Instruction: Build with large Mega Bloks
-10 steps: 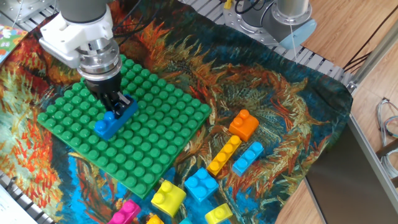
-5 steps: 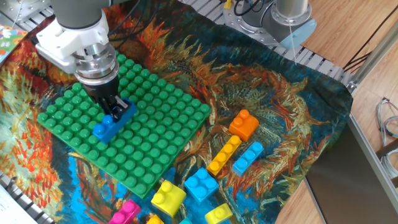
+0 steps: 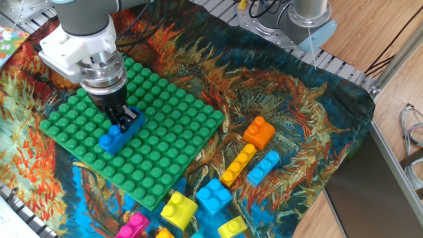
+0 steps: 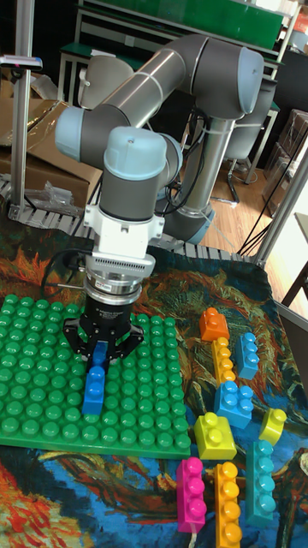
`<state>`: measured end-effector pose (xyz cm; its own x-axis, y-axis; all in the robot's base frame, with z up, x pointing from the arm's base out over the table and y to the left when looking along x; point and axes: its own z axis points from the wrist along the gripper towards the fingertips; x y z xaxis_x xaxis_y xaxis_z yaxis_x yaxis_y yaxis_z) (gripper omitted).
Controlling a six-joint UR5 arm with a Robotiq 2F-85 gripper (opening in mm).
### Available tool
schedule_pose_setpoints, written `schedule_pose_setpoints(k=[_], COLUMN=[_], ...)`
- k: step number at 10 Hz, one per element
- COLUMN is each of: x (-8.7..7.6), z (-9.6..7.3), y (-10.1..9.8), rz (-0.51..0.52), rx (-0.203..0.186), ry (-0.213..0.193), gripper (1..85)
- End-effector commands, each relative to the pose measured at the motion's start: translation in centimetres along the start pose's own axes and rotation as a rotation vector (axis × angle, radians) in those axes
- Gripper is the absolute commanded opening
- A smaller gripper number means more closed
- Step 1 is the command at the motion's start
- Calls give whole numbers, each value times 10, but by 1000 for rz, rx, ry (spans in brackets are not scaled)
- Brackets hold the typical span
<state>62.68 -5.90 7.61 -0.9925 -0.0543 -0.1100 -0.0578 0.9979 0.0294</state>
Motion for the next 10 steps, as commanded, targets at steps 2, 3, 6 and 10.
schedule_pose_setpoints(k=[2,3,6,10], x=[-6,-4,-5,-4], z=[3,1,0,0], y=[1,2,1,6], rz=[-3,-3,-8,-1], rx=[-5,-4,4,4], ry=[-6,0,1,2], gripper=[13,13,13,13])
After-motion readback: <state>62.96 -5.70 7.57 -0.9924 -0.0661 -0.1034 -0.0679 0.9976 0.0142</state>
